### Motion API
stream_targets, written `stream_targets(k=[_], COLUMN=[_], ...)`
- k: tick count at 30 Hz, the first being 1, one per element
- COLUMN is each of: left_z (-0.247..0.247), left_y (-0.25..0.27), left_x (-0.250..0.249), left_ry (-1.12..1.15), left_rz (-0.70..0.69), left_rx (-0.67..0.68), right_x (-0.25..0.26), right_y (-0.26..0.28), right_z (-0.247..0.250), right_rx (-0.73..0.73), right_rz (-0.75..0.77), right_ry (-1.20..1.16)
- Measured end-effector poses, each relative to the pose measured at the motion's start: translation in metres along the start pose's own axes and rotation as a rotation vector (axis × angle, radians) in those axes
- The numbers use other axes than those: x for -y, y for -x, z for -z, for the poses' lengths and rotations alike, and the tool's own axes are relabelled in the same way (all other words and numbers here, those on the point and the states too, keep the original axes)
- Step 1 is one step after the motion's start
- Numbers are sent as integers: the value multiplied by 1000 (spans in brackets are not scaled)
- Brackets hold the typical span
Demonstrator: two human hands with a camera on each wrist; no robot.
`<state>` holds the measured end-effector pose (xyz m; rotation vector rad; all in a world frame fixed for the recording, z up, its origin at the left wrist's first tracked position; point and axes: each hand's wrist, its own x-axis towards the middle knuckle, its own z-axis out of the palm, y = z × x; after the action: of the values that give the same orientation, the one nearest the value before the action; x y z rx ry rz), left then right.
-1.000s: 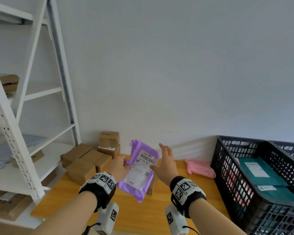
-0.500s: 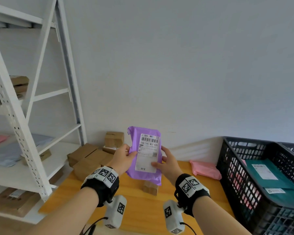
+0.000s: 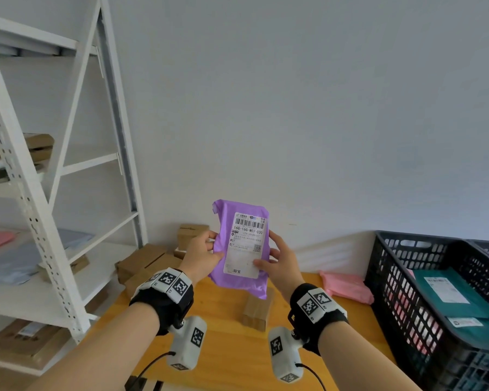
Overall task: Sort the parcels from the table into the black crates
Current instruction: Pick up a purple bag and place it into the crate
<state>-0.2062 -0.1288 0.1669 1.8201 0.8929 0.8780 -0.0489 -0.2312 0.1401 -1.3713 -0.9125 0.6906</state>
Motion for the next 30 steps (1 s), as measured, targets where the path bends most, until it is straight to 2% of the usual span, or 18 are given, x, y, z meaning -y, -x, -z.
stream_targets(k=[21,30], left_z=[21,30], left_y=[-3,-6], left_x=[13,26], left_ry=[70,62], left_rz=[12,-14], left_rx=[8,89], right_x=[3,-4], right_y=[-2,-1], right_z=[-15,-23], right_rx=[-97,-129], right_rz=[29,7], right_ry=[98,135])
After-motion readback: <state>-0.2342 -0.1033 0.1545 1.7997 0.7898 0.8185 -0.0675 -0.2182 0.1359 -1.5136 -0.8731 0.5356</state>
